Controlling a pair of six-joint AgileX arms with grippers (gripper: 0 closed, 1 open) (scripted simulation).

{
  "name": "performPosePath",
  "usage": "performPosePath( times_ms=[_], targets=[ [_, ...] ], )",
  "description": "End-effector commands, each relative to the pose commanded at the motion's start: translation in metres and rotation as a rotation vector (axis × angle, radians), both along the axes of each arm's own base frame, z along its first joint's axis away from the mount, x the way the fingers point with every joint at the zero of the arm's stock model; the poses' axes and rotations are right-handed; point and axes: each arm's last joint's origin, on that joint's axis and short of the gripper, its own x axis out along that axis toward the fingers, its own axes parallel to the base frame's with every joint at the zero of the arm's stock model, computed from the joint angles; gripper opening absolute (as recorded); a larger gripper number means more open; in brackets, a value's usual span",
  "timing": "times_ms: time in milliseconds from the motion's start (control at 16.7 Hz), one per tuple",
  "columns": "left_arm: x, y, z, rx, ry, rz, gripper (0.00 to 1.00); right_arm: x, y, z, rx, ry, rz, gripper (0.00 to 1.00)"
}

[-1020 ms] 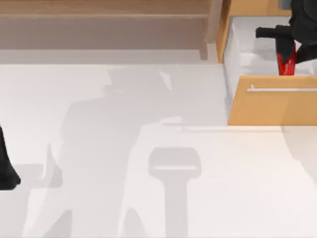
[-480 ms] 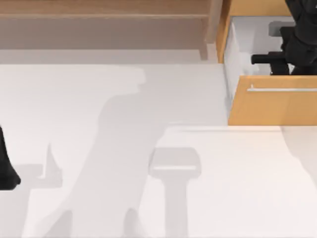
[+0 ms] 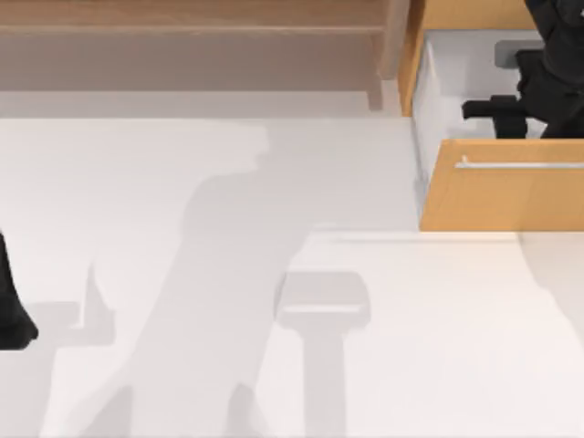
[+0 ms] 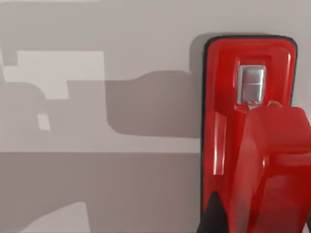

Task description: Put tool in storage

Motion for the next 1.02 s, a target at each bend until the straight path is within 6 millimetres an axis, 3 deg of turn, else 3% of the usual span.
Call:
performPosePath(
  times_ms=[300, 1020],
  targets=[
    [0.0, 0.0, 0.0, 0.0, 0.0, 0.0, 1.0, 0.0, 0.0, 0.0, 0.0, 0.0, 0.0, 0.98],
    [0.0, 0.0, 0.0, 0.0, 0.0, 0.0, 1.0, -0.0001, -0.0012, 0.0067, 0.003, -0.034, 0.002, 1.0]
  ],
)
